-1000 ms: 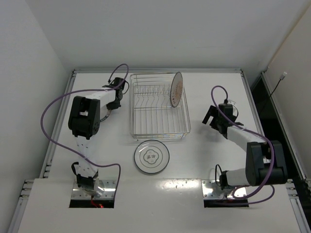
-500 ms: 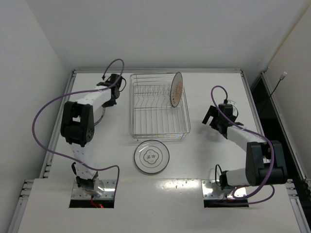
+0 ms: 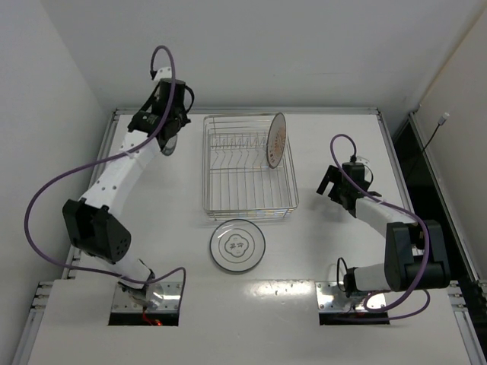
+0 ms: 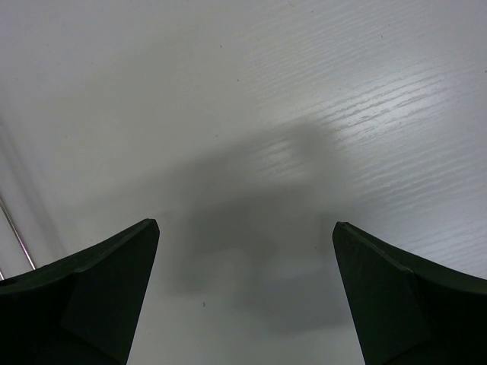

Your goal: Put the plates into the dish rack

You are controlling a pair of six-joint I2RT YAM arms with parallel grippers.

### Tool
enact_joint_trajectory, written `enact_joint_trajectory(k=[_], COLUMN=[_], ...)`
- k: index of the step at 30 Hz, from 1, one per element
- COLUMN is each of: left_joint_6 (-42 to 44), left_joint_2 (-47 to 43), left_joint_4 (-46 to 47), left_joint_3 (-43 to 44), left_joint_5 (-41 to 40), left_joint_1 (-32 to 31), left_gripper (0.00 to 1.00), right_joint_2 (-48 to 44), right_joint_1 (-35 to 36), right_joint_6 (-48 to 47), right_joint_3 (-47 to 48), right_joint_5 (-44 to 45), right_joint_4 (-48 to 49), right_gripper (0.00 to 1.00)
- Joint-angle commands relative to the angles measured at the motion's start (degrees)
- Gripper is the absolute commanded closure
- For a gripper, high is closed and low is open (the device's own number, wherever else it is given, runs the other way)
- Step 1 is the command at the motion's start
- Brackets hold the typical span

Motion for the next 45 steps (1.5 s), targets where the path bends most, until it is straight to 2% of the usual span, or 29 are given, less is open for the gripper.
enact_joint_trajectory(k=[1, 2, 7, 8, 12, 17, 22, 39, 45], left_joint_6=[-2.97, -3.85, -7.37, -7.98, -15.61, -22.66, -22.67, -25.48, -24.96], left_joint_2=[-6.06, -6.06, -0.54, -0.01, 5.34, 7.3, 9.75, 8.17, 7.65], left_joint_4=[11.68, 16.84, 26.19, 31.78, 39.2, 49.84, 51.34, 54.69, 53.46], left_joint_3=[2.54, 2.54, 6.58, 5.98, 4.66, -0.96, -2.03, -15.82, -15.92], left_joint_5=[13.27, 15.5, 23.32, 24.39, 29.31, 33.45, 32.92, 28.18, 27.64], left_joint_1=[-2.43, -3.13, -10.07, -10.78, -11.84, -11.84, -13.16, -15.88, -15.88], left_gripper=[1.0, 1.0, 1.0, 1.0, 1.0, 1.0, 1.0, 1.0, 1.0], right_joint_2=[-0.07, -0.07, -0.07, -0.07, -0.07, -0.07, -0.07, -0.07, -0.07], right_joint_1=[-0.38, -0.38, -0.38, -0.38, -0.38, -0.38, -0.38, -0.38, -0.38], right_joint_6=[-0.21, -0.21, -0.21, -0.21, -0.21, -0.21, -0.73, -0.73, -0.73], right_joint_3=[2.31, 2.31, 2.31, 2.31, 2.31, 2.31, 2.31, 2.31, 2.31], right_joint_5=[-0.31, -0.31, -0.31, -0.31, -0.31, -0.31, -0.31, -0.84, -0.84], right_joint_4=[1.91, 1.91, 1.91, 1.91, 1.91, 1.91, 1.91, 1.91, 1.91], right_gripper=[0.04, 0.04, 0.04, 0.04, 0.04, 0.04, 0.04, 0.04, 0.04])
